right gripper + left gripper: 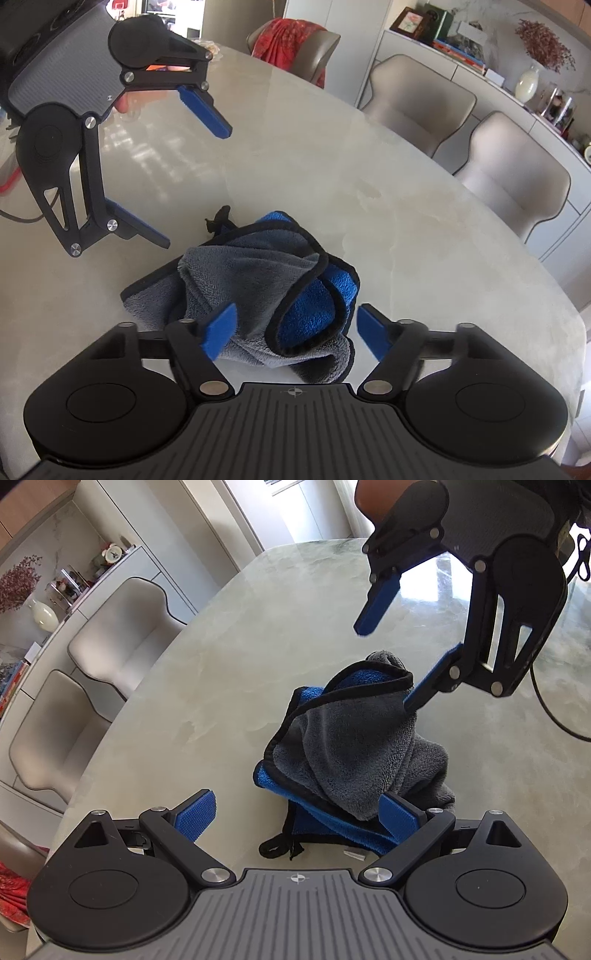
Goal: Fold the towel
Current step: 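Move both tools to the crumpled towel and close the right gripper on its edge, then close the left gripper on a towel corner while the right gripper holds another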
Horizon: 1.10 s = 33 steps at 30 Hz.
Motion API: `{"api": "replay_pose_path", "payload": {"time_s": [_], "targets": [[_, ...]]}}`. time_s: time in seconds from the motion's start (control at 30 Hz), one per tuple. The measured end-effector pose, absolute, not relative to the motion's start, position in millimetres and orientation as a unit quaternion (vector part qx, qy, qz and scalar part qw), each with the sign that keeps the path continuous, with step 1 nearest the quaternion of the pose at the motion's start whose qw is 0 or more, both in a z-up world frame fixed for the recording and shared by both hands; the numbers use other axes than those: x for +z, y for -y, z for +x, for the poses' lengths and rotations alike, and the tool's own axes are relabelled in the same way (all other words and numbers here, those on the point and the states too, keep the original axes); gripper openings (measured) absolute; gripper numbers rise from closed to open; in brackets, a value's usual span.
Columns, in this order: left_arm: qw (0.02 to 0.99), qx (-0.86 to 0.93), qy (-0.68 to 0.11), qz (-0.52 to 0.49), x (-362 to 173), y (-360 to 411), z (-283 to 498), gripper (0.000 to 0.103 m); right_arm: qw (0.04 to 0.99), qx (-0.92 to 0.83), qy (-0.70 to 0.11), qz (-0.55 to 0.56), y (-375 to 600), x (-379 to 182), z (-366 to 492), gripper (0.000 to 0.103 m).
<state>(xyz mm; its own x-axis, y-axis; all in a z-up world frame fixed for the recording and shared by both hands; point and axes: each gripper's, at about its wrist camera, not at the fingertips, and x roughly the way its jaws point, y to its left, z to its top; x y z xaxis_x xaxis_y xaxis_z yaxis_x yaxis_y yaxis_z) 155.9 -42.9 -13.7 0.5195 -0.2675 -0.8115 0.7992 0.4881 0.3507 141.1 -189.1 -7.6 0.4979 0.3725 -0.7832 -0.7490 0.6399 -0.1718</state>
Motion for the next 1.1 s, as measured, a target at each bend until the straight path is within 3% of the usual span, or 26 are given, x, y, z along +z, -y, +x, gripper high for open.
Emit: {"api": "replay_pose_path", "payload": {"time_s": [0.03, 0.1, 0.17, 0.77, 0.83, 0.9, 1.1], "targets": [[0.784, -0.343, -0.356, 0.375, -14, 43, 159, 0.097, 0.824, 0.344, -0.373, -0.253, 189, -9, 143, 0.063], [0.778, -0.352, -0.362, 0.374, -15, 44, 163, 0.097, 0.819, 0.354, -0.378, -0.248, 188, -11, 147, 0.038], [0.772, -0.364, -0.369, 0.369, -16, 45, 167, 0.097, 0.814, 0.365, -0.384, -0.239, 188, -15, 152, 0.024], [0.761, -0.377, -0.383, 0.364, -22, 48, 173, 0.097, 0.793, 0.372, -0.454, -0.161, 182, -27, 187, 0.029], [0.759, -0.378, -0.383, 0.367, -22, 48, 173, 0.097, 0.792, 0.379, -0.448, -0.168, 181, -26, 185, 0.025], [0.755, -0.384, -0.382, 0.368, -21, 47, 173, 0.097, 0.792, 0.384, -0.442, -0.172, 180, -26, 183, 0.013], [0.730, -0.429, -0.362, 0.390, -15, 47, 174, 0.096, 0.788, 0.427, -0.399, -0.194, 181, -11, 167, 0.007]]}}
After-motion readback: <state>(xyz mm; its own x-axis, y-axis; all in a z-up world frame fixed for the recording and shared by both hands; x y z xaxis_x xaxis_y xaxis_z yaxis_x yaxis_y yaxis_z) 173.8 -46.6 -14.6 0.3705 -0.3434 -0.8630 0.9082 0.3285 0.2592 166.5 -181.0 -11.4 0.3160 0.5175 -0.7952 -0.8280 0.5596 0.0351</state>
